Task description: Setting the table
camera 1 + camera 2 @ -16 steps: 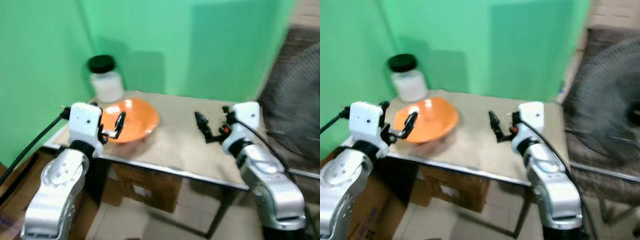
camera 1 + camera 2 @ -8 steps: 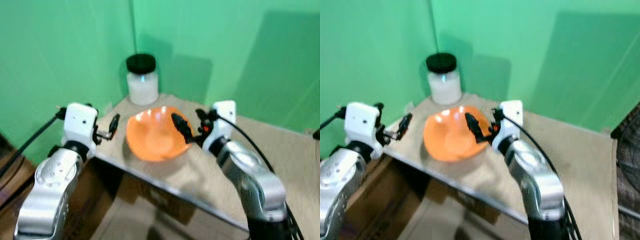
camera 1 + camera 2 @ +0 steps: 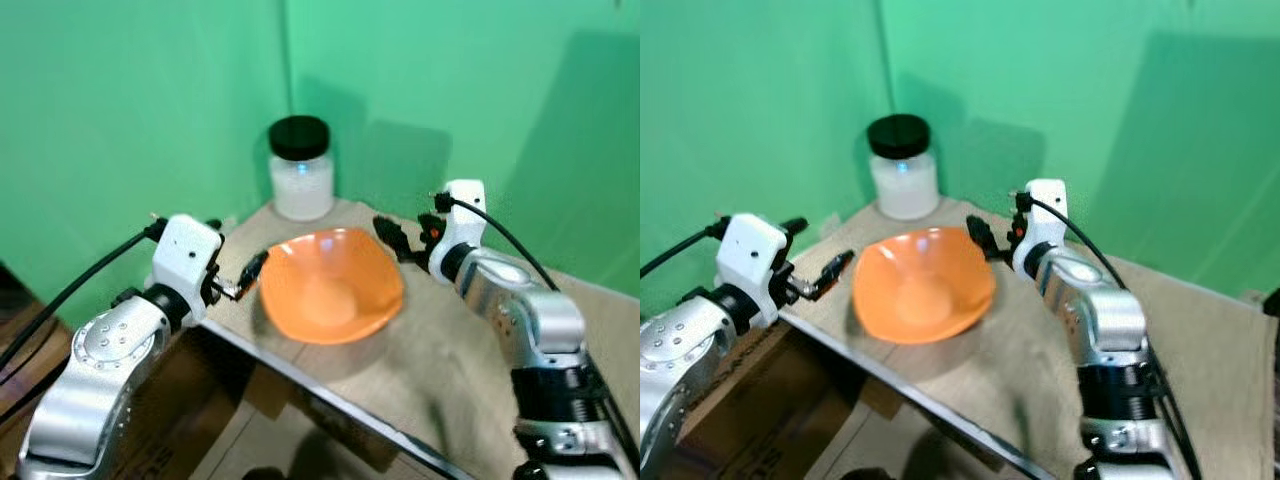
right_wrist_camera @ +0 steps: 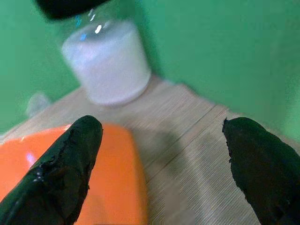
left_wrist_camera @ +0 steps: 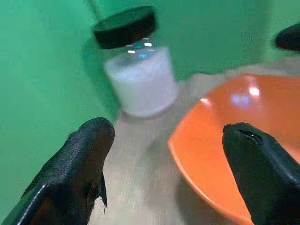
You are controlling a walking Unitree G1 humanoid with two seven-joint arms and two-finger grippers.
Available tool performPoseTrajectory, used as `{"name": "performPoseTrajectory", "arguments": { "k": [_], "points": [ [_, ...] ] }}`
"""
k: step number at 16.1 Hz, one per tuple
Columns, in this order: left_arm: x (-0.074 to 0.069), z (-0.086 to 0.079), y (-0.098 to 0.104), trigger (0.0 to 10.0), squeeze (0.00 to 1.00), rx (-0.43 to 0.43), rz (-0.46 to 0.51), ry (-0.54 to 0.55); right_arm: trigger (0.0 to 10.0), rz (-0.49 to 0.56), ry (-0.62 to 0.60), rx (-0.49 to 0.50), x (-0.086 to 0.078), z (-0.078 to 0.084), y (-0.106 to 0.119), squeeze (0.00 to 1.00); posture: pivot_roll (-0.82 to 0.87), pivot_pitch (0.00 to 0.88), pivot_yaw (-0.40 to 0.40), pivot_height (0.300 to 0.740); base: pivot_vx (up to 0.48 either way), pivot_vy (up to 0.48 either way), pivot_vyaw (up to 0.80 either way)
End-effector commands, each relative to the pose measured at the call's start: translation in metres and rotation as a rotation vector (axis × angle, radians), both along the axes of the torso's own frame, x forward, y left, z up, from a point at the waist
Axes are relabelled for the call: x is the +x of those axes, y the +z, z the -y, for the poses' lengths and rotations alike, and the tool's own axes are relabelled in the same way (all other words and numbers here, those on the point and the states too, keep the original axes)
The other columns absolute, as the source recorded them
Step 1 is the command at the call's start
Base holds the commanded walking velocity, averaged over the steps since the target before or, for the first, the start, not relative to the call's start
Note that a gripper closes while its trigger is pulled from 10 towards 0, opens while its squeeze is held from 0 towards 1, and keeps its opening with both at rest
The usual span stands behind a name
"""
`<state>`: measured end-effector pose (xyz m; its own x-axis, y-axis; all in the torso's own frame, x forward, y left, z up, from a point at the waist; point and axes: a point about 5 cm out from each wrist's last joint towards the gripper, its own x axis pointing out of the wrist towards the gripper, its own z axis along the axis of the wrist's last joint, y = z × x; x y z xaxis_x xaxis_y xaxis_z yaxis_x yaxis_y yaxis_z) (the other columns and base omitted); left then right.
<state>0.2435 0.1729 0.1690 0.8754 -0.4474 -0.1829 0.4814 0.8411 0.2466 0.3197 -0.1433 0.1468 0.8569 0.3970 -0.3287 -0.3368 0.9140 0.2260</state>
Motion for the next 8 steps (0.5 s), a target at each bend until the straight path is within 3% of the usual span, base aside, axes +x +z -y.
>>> {"name": "performPoseTrajectory", "arguments": {
  "k": [1, 4, 5, 8],
  "points": [
    [-0.002, -0.001, 0.001, 10.0, 0.00, -0.005, -0.024, -0.055, 10.0, -0.023, 0.033, 0.002, 0.003, -0.001, 0.004, 1.00, 0.09, 0.000, 0.040, 0.740, 0.000, 0.000, 0.00],
    [-0.008, -0.004, -0.007, 10.0, 0.00, 0.020, -0.104, -0.163, 10.0, -0.065, 0.052, -0.060, 0.009, 0.004, 0.002, 1.00, 0.08, 0.000, 0.033, 0.740, 0.000, 0.000, 0.00],
    [-0.013, -0.006, -0.019, 10.0, 0.00, 0.063, -0.169, -0.209, 10.0, -0.115, 0.101, -0.055, 0.007, 0.005, -0.003, 0.00, 0.08, 0.000, 0.028, 0.740, 0.000, 0.000, 0.00],
    [-0.014, -0.011, -0.030, 10.0, 0.00, 0.083, -0.213, -0.213, 10.0, -0.218, 0.200, 0.024, -0.002, -0.002, -0.013, 0.00, 0.08, 0.000, 0.026, 0.740, 0.000, 0.000, 0.00]
  ]
}}
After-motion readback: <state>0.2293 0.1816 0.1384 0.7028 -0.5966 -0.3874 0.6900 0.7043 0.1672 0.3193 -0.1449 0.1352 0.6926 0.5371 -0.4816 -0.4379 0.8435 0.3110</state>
